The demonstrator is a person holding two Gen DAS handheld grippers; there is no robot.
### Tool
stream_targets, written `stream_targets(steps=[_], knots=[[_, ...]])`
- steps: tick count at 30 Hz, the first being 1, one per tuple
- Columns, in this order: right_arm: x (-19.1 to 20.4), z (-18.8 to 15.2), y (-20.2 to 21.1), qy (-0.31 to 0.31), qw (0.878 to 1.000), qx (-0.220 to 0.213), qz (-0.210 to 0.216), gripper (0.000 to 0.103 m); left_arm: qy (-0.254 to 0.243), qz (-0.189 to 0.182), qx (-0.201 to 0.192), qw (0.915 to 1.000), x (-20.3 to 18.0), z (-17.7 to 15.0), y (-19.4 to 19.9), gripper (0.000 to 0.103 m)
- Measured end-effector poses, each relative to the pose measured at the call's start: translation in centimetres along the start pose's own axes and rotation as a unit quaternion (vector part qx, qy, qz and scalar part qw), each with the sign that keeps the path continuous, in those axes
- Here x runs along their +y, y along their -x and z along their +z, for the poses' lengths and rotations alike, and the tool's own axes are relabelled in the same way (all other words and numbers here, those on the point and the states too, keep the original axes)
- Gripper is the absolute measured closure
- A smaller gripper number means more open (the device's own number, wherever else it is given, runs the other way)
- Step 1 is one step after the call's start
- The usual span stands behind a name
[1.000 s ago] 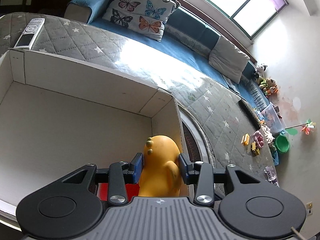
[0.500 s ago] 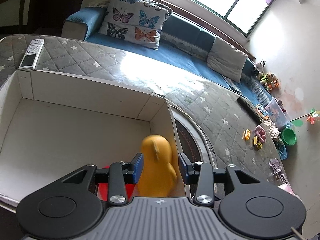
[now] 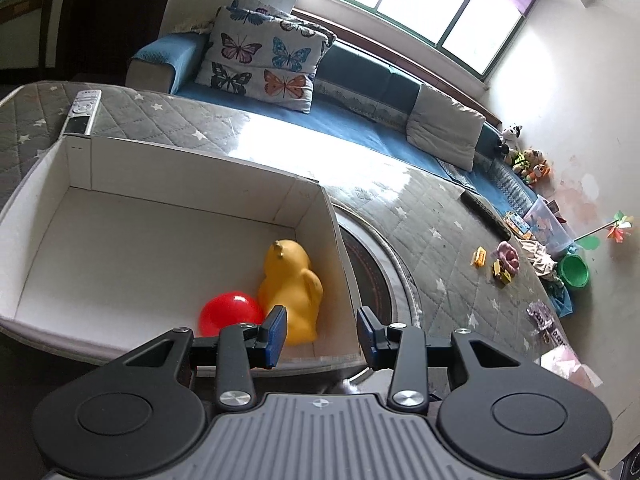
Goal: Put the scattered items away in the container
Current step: 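Withdraw the left gripper from the box toward the remaining toys, then lower the left gripper onto the small yellow rubber duck and close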
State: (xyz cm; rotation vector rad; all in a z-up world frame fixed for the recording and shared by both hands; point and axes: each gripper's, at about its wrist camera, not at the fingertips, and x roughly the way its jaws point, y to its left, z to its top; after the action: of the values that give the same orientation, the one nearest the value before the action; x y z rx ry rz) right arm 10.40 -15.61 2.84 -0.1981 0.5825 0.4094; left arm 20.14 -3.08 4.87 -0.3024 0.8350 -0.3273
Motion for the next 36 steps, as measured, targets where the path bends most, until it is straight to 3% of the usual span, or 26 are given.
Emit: stream_targets(steps=[7,15,26,36], knots=[[0.8,-1.7,0.3,-0.015,1.0,0.016,-0.001,0.045,-0.002,-0.014,0.004,0.9999,-0.6,-2.3,1.4,0.062],[1.2,-3.5,-0.1,-0.041,0.999,0.035,0.002,0.045,0.005,-0.022,0.036,0.9991,-1.0,-4.8,0.6,0.062],[1.5,-4.5,0.2,-0.055,0.998,0.043,0.003,0.047,0.002,-0.029,0.067,0.9974,-1.9,-6.2,-1.0,0.062],[1.7,-4.6,0.4,-0.061,0.997,0.041,0.008,0.056,0.012,-0.023,0.078,0.9966,-1.9,-6.7,-2.2,0.062]])
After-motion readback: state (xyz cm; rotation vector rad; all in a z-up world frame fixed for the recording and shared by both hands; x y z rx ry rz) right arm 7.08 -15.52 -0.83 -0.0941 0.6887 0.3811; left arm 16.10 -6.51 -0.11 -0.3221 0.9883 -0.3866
